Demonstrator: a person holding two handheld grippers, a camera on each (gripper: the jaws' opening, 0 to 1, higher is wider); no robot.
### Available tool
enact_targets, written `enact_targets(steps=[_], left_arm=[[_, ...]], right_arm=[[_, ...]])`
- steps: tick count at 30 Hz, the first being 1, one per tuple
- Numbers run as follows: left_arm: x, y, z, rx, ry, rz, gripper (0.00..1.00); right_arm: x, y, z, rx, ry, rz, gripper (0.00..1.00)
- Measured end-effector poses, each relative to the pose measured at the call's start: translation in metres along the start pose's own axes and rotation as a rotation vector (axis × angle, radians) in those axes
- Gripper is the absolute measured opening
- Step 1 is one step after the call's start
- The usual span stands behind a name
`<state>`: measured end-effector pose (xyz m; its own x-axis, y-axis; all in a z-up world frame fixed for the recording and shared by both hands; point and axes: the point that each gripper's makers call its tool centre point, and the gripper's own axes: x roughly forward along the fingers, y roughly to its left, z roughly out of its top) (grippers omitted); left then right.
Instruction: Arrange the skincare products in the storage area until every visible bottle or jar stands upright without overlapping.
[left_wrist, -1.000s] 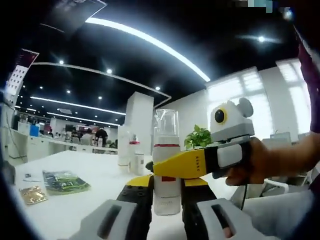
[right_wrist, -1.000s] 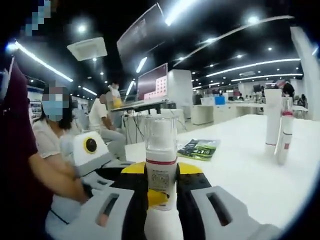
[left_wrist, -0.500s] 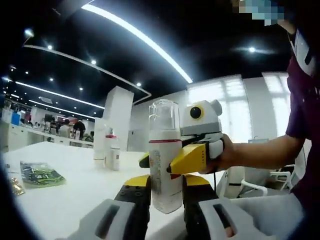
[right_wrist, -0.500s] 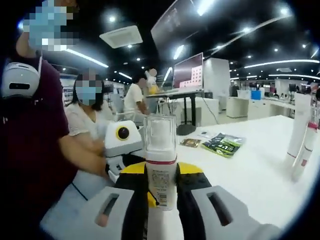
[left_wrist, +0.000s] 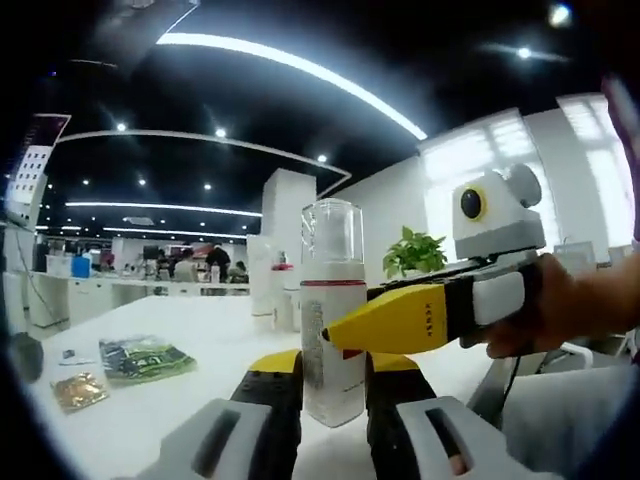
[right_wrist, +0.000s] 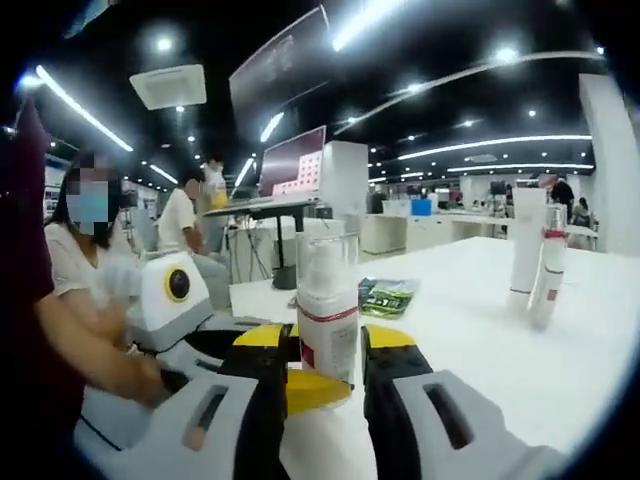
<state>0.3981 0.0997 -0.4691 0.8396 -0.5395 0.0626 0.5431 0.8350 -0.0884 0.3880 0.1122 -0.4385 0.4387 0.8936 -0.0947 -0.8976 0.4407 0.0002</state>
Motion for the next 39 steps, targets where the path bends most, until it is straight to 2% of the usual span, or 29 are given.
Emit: enact_targets(steps=[2, 4, 6, 9, 10, 11, 13, 15, 16, 17, 18, 19, 20, 21, 24, 25, 26, 28, 29, 30, 33, 36, 39], left_arm=[[0.003, 0.003, 0.001, 0.016, 0.007, 0.005, 0.22], [0.004, 0.005, 0.004, -0.002, 0.005, 0.013, 0.22], [0.006, 0.006, 0.005, -0.011, 0.013, 0.017, 0.22], [0.012, 0.011, 0.01, -0.059, 0.025, 0.015, 0.22], [0.019, 0.012, 0.016, -0.072, 0.037, -0.016, 0.22], [0.024, 0.015, 0.026, -0.049, 0.031, -0.009, 0.22], [0.034, 0.02, 0.039, -0.03, 0.02, -0.017, 0.22], [0.045, 0.024, 0.051, -0.028, 0.016, -0.019, 0.22], [0.055, 0.028, 0.06, -0.005, 0.008, -0.017, 0.22], [0.061, 0.03, 0.065, 0.002, 0.003, -0.013, 0.22], [0.065, 0.031, 0.068, -0.003, -0.002, -0.014, 0.22], [0.079, 0.035, 0.076, -0.014, -0.018, -0.01, 0.22], [0.087, 0.038, 0.077, 0.017, -0.015, -0.002, 0.22], [0.094, 0.041, 0.078, 0.032, -0.012, 0.006, 0.22], [0.125, 0.05, 0.081, 0.024, -0.012, 0.019, 0.22], [0.128, 0.051, 0.08, 0.02, -0.011, 0.019, 0.22], [0.142, 0.055, 0.079, 0.03, -0.011, 0.025, 0.22], [0.155, 0.059, 0.075, 0.032, -0.01, 0.015, 0.22], [0.164, 0.056, 0.071, -0.002, -0.016, -0.026, 0.22], [0.17, 0.059, 0.067, -0.002, -0.014, -0.017, 0.22], [0.19, 0.067, 0.05, -0.012, 0.014, -0.017, 0.22], [0.204, 0.075, 0.041, -0.028, 0.01, -0.014, 0.22], [0.213, 0.078, 0.034, -0.053, 0.021, -0.029, 0.22]], right_arm=[[-0.001, -0.011, 0.0, 0.056, -0.027, -0.045, 0.29], [-0.003, -0.02, 0.0, 0.076, -0.035, -0.075, 0.31], [-0.008, -0.025, 0.004, 0.066, -0.054, -0.082, 0.35], [-0.017, -0.039, 0.003, 0.067, -0.055, -0.091, 0.3], [-0.02, -0.041, 0.003, 0.073, -0.059, -0.096, 0.31], [-0.036, -0.061, 0.012, 0.13, -0.132, -0.125, 0.31], [-0.056, -0.093, 0.014, 0.149, -0.156, -0.219, 0.31], [-0.071, -0.119, 0.011, 0.114, -0.123, -0.303, 0.3], [-0.079, -0.13, 0.011, 0.075, -0.113, -0.34, 0.31], [-0.093, -0.15, 0.011, 0.004, -0.098, -0.416, 0.31], [-0.1, -0.157, 0.011, -0.009, -0.1, -0.44, 0.31], [-0.109, -0.166, 0.009, 0.008, -0.111, -0.48, 0.31], [-0.112, -0.167, 0.009, 0.01, -0.12, -0.488, 0.31], [-0.123, -0.172, 0.006, -0.018, -0.13, -0.531, 0.31], [-0.133, -0.176, -0.007, -0.054, -0.118, -0.584, 0.28], [-0.136, -0.178, -0.015, -0.057, -0.106, -0.595, 0.28], [-0.138, -0.18, -0.021, -0.091, -0.066, -0.618, 0.27], [-0.134, -0.178, -0.016, -0.104, -0.08, -0.598, 0.2], [-0.124, -0.169, -0.014, -0.014, -0.112, -0.504, 0.2], [-0.122, -0.168, -0.016, 0.014, -0.111, -0.491, 0.22], [-0.118, -0.171, -0.027, -0.004, -0.047, -0.484, 0.24], [-0.119, -0.168, -0.027, -0.033, -0.044, -0.475, 0.24], [-0.122, -0.169, -0.027, -0.028, -0.051, -0.481, 0.21]])
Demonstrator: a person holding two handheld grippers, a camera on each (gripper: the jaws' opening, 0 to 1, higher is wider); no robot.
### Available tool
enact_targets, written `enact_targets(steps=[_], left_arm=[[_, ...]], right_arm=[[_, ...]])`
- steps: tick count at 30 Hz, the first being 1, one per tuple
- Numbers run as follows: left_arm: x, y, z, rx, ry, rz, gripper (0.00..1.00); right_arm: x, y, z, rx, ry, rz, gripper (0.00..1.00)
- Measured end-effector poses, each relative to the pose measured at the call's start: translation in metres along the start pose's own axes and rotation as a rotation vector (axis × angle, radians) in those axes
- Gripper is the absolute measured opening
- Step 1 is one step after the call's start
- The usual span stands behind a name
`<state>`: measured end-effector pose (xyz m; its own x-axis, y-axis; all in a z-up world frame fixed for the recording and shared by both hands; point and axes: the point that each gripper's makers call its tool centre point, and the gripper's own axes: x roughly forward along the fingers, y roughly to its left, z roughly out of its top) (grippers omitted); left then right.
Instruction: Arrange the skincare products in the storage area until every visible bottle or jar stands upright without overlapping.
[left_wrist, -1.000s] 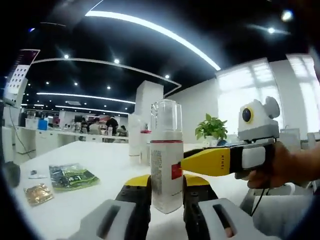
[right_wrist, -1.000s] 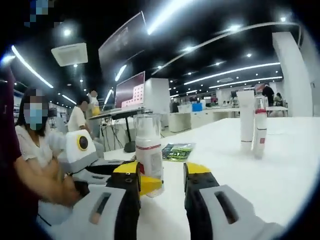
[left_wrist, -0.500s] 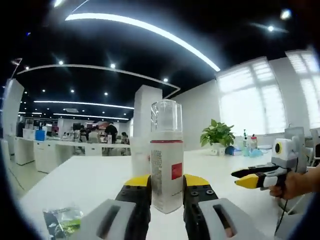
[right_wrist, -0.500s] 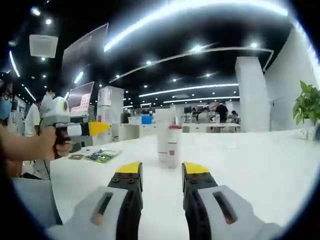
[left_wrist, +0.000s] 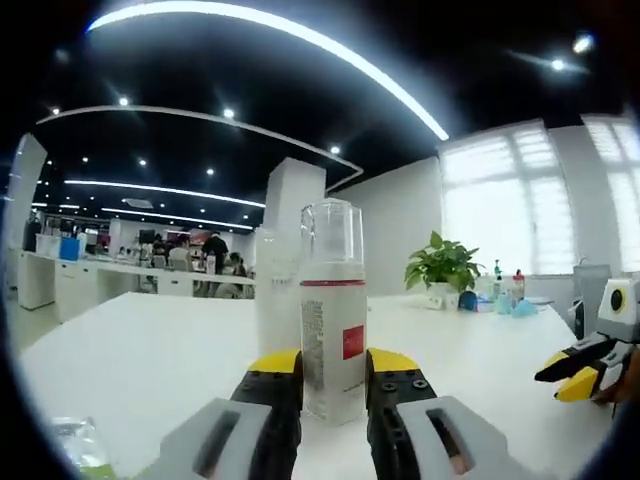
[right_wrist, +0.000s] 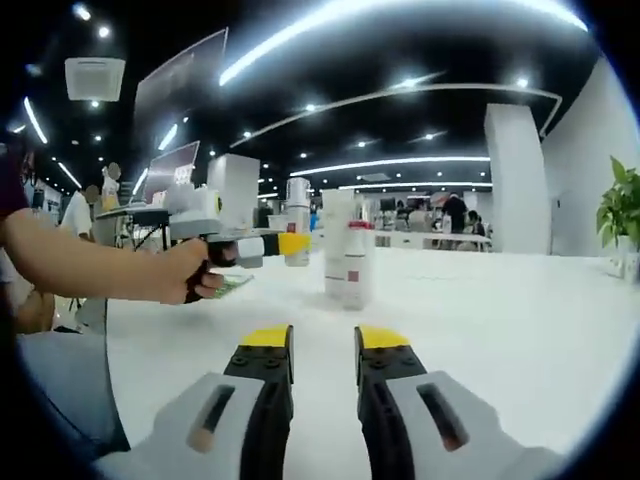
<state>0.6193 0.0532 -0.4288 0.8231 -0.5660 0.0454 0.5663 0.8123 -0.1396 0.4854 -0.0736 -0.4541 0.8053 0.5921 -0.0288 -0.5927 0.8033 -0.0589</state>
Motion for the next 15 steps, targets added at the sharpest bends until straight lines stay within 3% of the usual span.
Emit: enact_targets(steps=[9, 13, 15], left_arm=[[0.019, 0.012, -0.015, 0.017, 0.026, 0.003, 0.22], [0.021, 0.014, -0.032, 0.06, 0.091, 0.009, 0.22], [0.023, 0.014, -0.029, 0.061, 0.087, 0.009, 0.22]], right_arm=[[-0.002, -0.008, 0.0, -0.008, -0.006, -0.031, 0.19], [-0.002, -0.008, -0.002, -0.007, 0.006, -0.035, 0.18], [-0.001, -0.007, -0.003, -0.006, 0.009, -0.027, 0.18]])
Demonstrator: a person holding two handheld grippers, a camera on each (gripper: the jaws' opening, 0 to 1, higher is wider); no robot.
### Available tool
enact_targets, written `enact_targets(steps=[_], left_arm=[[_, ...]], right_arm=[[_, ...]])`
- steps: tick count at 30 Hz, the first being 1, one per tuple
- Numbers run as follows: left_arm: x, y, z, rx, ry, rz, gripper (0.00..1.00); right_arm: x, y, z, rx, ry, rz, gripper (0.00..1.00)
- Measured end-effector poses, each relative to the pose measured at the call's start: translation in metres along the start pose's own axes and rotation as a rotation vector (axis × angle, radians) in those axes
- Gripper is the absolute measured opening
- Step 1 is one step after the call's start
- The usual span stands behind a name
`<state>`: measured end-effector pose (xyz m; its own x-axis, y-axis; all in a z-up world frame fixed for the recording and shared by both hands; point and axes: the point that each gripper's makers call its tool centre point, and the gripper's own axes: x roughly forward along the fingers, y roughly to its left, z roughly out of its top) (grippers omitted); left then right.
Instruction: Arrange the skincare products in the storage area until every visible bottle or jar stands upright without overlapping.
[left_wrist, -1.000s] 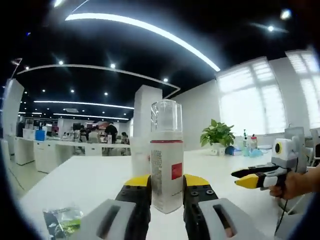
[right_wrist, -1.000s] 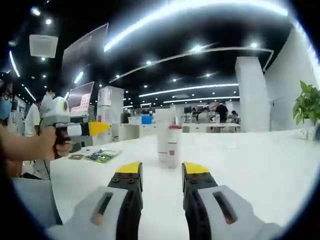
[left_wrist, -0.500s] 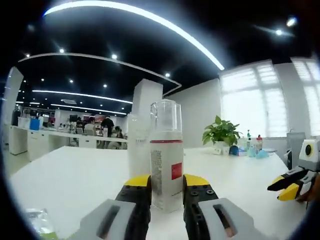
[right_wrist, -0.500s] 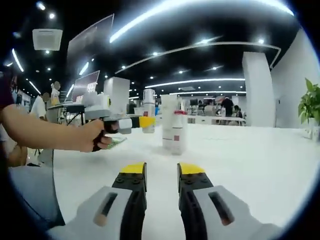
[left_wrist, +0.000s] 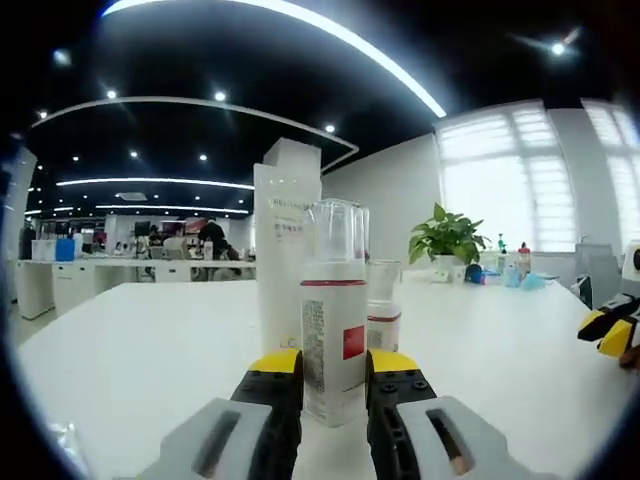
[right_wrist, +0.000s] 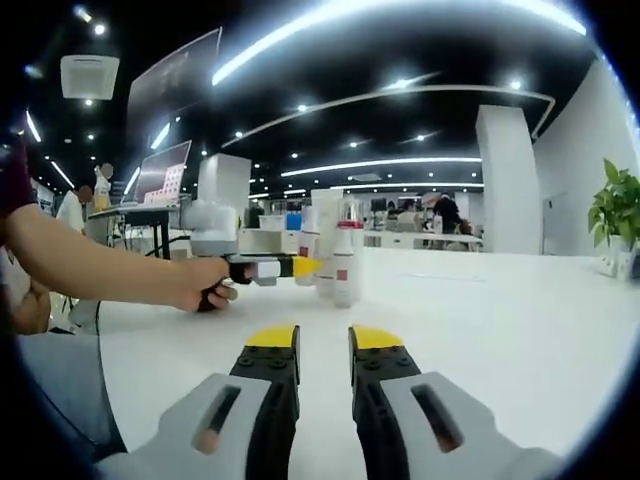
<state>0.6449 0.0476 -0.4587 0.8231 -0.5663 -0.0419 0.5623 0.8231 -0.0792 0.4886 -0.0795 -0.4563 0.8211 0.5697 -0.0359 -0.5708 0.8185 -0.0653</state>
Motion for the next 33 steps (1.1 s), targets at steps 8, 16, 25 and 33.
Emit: enact_targets(steps=[8, 16, 25, 33], left_arm=[[0.009, 0.004, -0.016, -0.032, 0.085, -0.004, 0.22], [0.01, 0.009, -0.029, -0.039, 0.149, 0.014, 0.22], [0.009, 0.011, -0.03, -0.071, 0.151, 0.018, 0.22], [0.005, 0.011, -0.032, -0.086, 0.155, 0.016, 0.22]], right_arm=[[0.002, 0.002, -0.005, -0.002, 0.029, 0.007, 0.2], [0.003, 0.003, -0.008, 0.0, 0.043, 0.01, 0.2], [0.003, 0.004, -0.008, -0.001, 0.046, 0.012, 0.2], [0.005, 0.002, -0.013, 0.007, 0.074, 0.003, 0.2]])
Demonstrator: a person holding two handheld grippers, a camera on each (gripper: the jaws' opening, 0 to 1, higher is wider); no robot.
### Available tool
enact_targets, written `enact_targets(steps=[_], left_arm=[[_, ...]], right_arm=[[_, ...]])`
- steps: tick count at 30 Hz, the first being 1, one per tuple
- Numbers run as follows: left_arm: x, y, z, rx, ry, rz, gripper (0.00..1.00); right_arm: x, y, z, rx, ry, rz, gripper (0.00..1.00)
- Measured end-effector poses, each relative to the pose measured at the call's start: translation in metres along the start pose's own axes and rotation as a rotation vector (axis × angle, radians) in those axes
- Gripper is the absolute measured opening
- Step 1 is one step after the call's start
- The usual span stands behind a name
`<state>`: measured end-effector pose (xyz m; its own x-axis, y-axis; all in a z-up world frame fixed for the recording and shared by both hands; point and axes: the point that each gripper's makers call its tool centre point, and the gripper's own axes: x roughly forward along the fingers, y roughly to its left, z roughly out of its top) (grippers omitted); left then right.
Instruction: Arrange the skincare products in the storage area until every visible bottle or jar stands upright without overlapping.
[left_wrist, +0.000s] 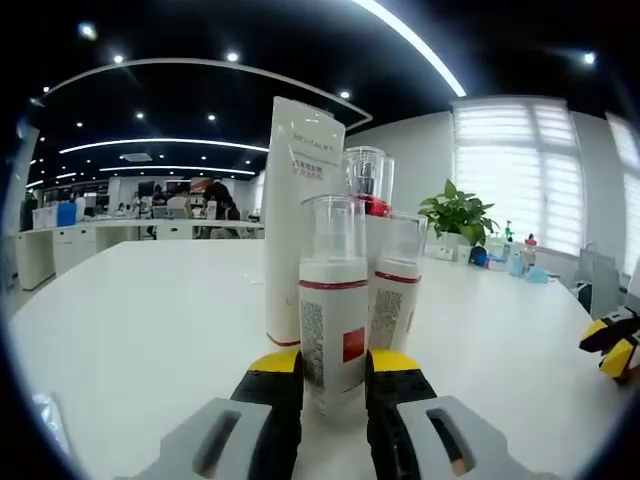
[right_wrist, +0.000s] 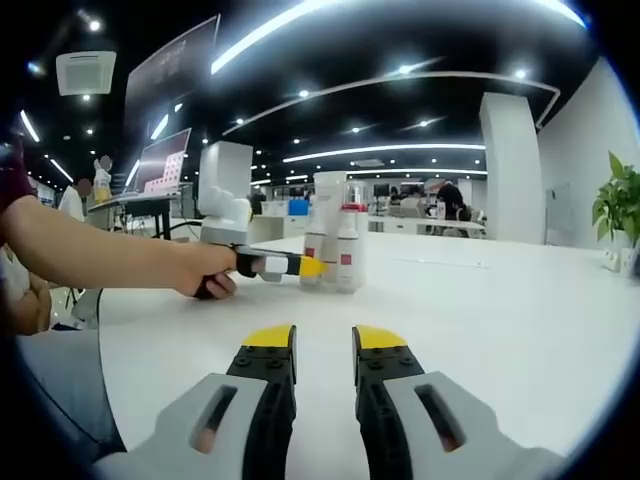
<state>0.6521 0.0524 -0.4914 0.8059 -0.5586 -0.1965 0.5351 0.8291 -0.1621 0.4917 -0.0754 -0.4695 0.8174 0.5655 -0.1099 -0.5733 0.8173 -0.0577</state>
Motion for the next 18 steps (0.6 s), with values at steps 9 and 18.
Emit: enact_targets(steps=[9, 18], left_arm=[[-0.0005, -0.0034, -0.0028, 0.025, 0.011, -0.017, 0.23], [0.006, -0.0005, -0.0085, 0.075, 0.044, -0.004, 0.23]], right_arm=[[0.0009, -0.0003, -0.0033, -0.009, 0.019, -0.003, 0.2], [0.0007, -0.0006, -0.0041, -0.017, 0.024, -0.004, 0.2]])
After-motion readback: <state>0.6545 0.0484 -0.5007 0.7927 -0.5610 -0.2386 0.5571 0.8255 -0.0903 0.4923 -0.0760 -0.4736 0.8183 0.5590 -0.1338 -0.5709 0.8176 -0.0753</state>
